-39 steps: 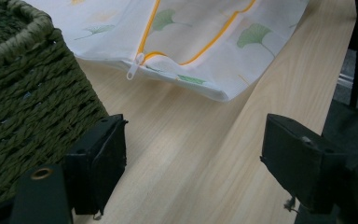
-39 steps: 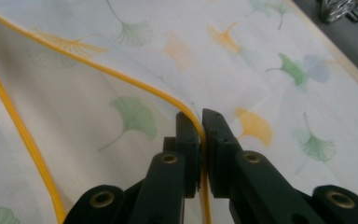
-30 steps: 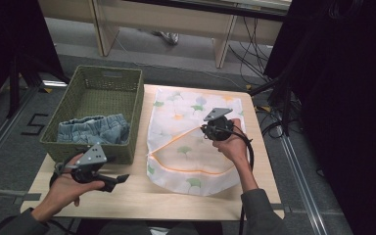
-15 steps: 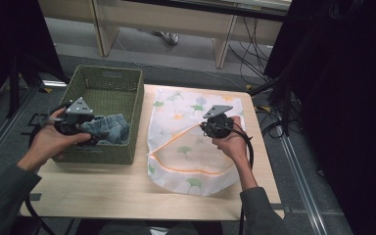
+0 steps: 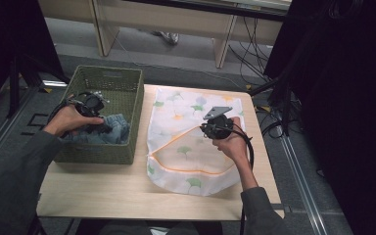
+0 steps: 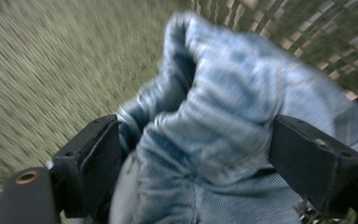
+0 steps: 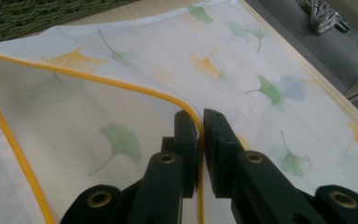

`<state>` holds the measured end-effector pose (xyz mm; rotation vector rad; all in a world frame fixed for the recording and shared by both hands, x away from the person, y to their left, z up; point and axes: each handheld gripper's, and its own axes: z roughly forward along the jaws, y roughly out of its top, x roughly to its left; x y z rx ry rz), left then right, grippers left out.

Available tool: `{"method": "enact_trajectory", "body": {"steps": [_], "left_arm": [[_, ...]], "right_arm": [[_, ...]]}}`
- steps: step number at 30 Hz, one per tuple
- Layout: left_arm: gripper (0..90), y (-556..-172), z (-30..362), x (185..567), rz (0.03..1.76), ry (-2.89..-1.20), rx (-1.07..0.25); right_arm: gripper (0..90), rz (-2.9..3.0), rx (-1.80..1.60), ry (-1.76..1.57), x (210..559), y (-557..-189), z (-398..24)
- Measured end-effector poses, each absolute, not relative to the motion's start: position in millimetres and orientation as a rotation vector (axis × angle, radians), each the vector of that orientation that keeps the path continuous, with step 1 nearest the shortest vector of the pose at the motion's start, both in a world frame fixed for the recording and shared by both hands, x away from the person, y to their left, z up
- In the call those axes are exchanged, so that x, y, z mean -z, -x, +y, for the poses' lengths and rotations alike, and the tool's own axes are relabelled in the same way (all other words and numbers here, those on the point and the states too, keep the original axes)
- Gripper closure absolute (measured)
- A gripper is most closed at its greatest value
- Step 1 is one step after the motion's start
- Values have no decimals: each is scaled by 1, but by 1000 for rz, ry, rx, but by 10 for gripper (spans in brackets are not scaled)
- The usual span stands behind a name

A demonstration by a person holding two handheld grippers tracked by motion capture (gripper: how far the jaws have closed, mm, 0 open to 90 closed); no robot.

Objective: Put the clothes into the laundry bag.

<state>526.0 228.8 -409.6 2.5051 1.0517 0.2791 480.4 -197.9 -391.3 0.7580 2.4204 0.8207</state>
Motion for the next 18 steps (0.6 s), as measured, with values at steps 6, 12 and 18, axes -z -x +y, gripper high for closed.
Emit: {"method": "enact_trajectory", "body": {"steps": [6,12,18], "left_arm": [[144,-534,237,419,1111,-2526,-270],[165,-529,249,432,1062,-2668,-210],[143,-530,251,438,956,-2657,-117]], "right_arm": [[846,2436,-805,-743,392,-479,-196],[845,2437,-798,-728,393,-479,-195],[843,2445,-792,-728,394,-479,-194]]}}
